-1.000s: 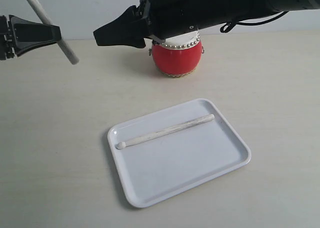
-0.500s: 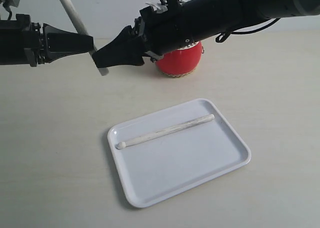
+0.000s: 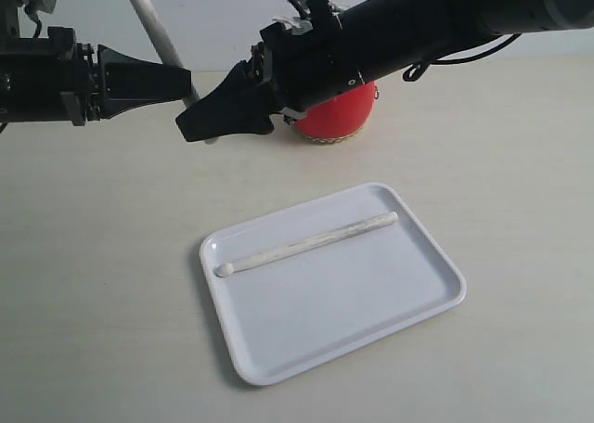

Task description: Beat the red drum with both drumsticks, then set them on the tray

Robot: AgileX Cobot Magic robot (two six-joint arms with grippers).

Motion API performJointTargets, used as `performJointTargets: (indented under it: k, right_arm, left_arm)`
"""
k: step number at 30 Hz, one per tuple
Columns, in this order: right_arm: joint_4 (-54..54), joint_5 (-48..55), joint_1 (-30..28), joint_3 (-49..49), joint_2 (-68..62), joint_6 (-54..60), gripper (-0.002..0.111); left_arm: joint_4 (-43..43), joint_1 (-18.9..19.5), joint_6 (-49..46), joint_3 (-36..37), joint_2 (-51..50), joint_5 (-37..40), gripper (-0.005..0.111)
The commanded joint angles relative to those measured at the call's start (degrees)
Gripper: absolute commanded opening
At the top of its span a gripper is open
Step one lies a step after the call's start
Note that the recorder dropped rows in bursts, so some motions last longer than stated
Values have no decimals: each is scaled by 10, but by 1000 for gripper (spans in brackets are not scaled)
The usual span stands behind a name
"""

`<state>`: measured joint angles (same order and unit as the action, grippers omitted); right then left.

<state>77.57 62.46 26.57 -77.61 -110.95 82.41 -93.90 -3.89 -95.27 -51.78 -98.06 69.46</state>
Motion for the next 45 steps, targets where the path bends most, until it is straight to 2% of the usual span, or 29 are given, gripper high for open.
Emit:
performJointTargets:
  k: [1,6,12,24,32,45]
  right_arm:
    - [-4,0,1,0,1,4,55]
    - [-4,-1,1,0,1,4,55]
    - [-7,-2,1,0,1,3,55]
    - [-19,7,1,0,1,-16,55]
    - [-31,3,1,0,1,-31,46]
    - [-38,10,1,0,1,-38,37]
  left_arm:
    - [-19,-2,14,-3,1,5,0]
    - [-30,-4,17,-3,1,5,0]
    - [-37,-34,11,-3,1,5,0]
    - [-38,-35,11,-3,1,5,0]
    - [-40,-35,11,-3,1,5,0]
    - [-38,-35,13,-3,1,5,0]
